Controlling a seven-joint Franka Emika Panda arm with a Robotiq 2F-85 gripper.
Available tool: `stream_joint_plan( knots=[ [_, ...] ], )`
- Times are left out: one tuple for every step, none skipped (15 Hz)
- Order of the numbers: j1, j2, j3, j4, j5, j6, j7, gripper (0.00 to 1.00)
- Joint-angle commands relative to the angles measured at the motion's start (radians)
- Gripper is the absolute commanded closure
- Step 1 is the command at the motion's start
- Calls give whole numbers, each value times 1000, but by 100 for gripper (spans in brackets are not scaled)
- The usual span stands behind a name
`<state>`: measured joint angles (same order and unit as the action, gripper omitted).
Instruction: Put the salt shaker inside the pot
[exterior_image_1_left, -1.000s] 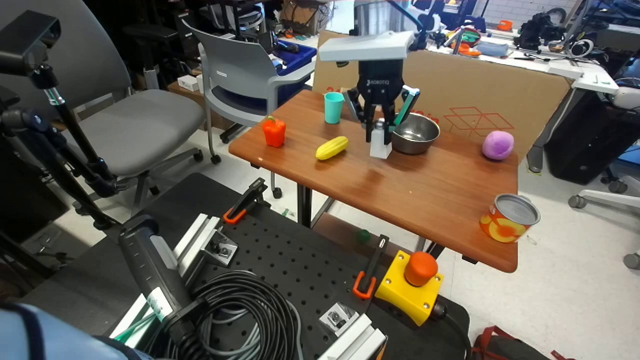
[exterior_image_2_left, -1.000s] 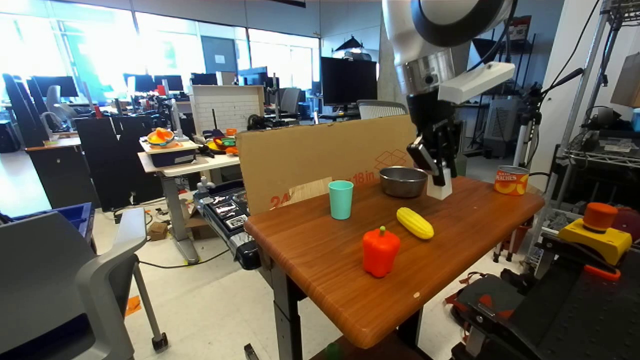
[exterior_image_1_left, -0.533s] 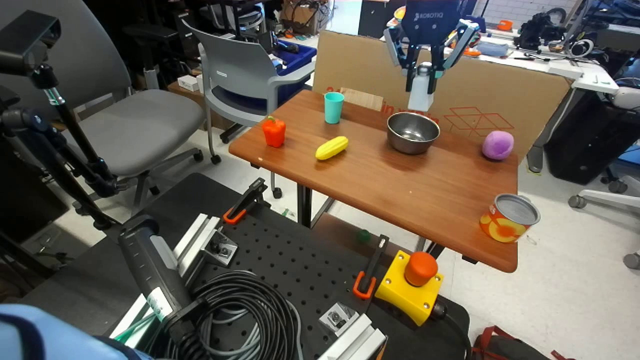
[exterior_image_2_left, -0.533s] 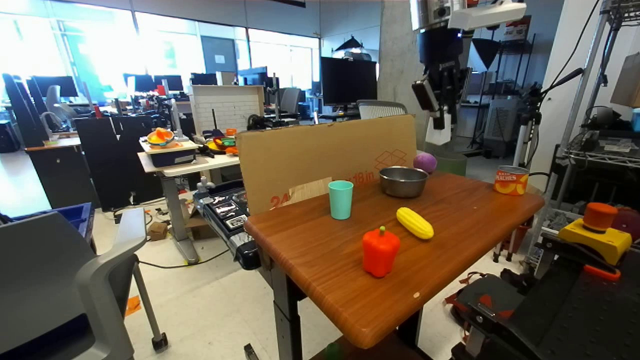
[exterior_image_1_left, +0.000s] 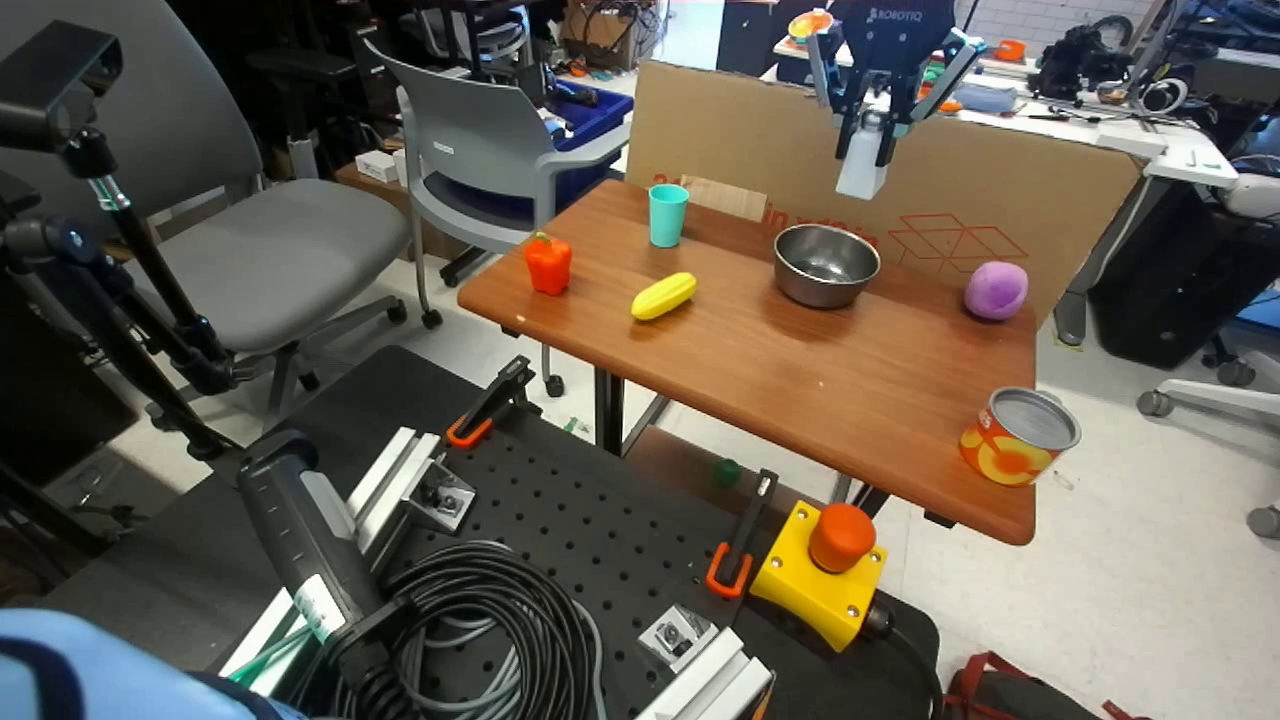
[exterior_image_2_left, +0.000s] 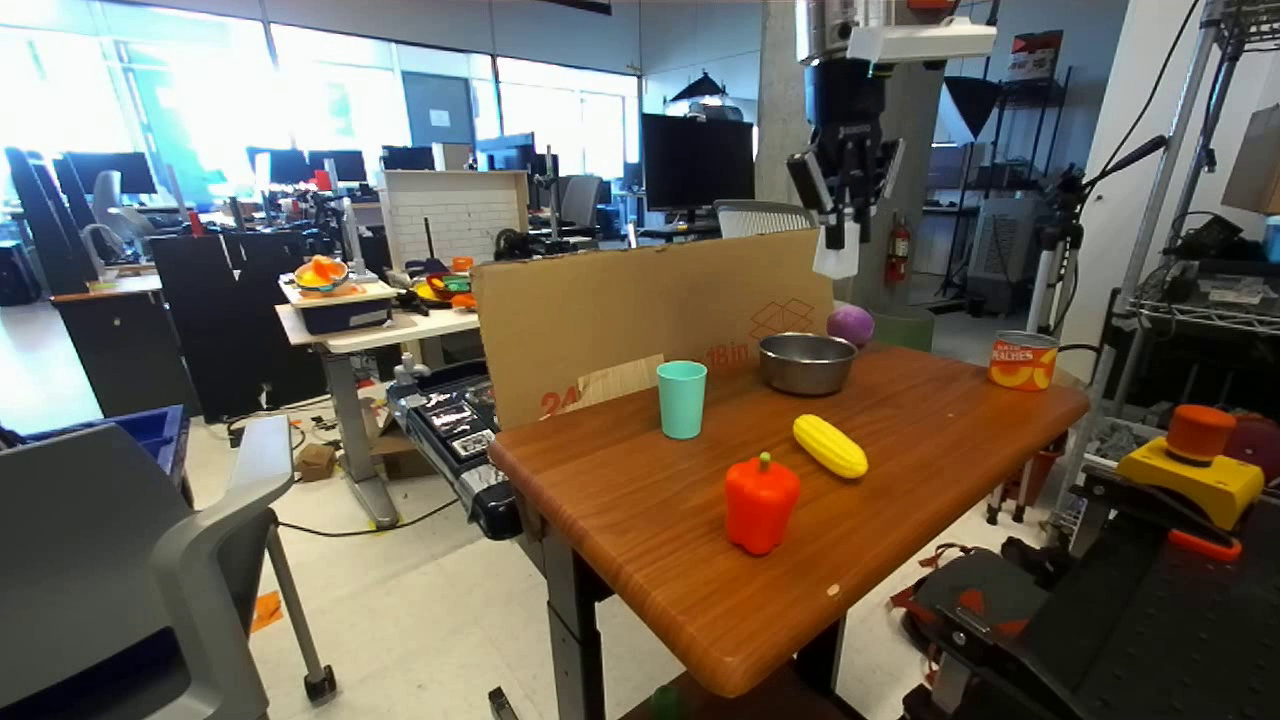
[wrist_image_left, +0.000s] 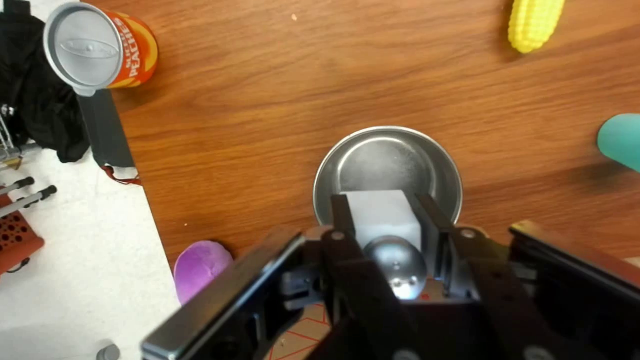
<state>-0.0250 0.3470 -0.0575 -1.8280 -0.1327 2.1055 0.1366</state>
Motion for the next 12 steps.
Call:
stream_joint_plan(
  knots=[
    [0,129,2,147,18,-64,-23,90],
    [2,156,3,174,17,-75,-24,90],
    [3,182,4,199,17,-86,-26,90],
    [5,210,6,225,16,-102,-28,90],
    [6,236,6,251,16,-118,-29,90],
    [7,263,8,277,17,-138,-32,90],
    [8,289,8,302,16,-161,-33,90],
    [10,314,6,325,14,-178,-32,90],
    [11,338,6,349,13,-198,-33,90],
    [12,361,5,371,12,-213,-33,90],
    [13,382,5,392,11,-230,-33,90],
    [12,406,5,414,12,-241,-34,90]
  ],
)
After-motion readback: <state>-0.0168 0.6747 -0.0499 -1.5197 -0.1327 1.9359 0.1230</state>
